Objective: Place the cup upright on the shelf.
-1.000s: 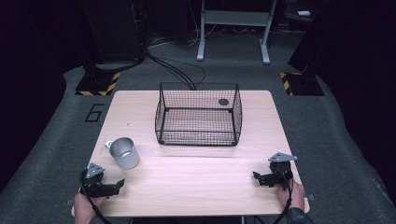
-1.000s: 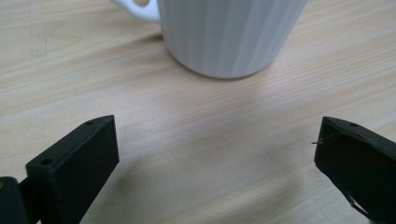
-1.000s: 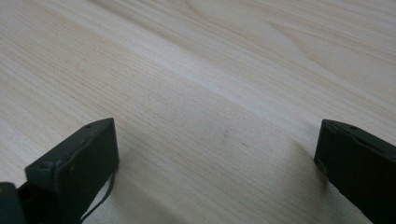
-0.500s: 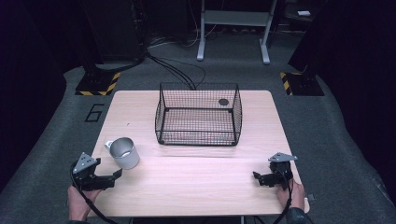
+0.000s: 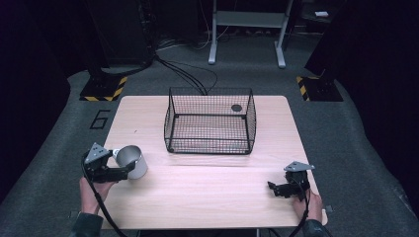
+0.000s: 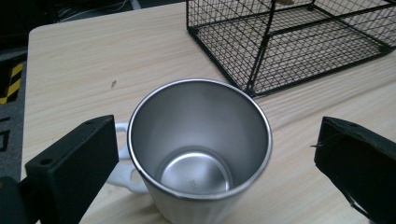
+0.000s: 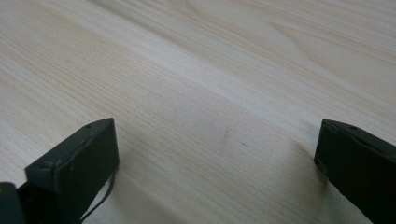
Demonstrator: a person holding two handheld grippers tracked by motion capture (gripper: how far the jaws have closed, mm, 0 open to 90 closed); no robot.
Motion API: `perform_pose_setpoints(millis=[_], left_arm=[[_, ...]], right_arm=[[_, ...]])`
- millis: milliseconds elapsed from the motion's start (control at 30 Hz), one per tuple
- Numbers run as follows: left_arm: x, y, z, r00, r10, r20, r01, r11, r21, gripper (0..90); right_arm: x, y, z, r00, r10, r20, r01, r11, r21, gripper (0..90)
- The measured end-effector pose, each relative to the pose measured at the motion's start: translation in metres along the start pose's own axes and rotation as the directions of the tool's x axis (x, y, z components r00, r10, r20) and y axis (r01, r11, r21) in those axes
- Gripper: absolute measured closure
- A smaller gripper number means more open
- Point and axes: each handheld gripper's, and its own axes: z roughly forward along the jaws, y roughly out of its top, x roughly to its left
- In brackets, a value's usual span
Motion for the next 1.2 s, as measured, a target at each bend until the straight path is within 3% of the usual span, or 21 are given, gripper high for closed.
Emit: perform_pose_setpoints(millis=[167,633,967,1200], left_arm=[[0.001,0.001,0.012,0.9998,-0.017,-0.004,0.017,0.9998,0.002,0.0],[0.002,0.002,0.031,0.9998,-0.001,-0.019,0.002,0.9994,0.035,1.1],[-0.002,-0.004,0.032,0.9979,-0.001,-0.065,0.001,1.0000,-0.006,5.8],[-0.001,-0.003,0.031,0.9987,0.013,-0.050,-0.013,0.9999,0.007,6.7]], right_arm=[[0.000,0.000,0.000,1.0000,0.000,0.000,0.000,1.0000,0.000,0.0],[0.000,0.000,0.000,1.0000,-0.001,0.000,0.001,1.0000,0.000,0.0],[0.000,0.000,0.000,1.0000,-0.001,0.000,0.001,1.0000,0.000,0.0],[0.000,0.000,0.000,1.0000,-0.001,-0.001,0.001,1.0000,0.000,0.0]])
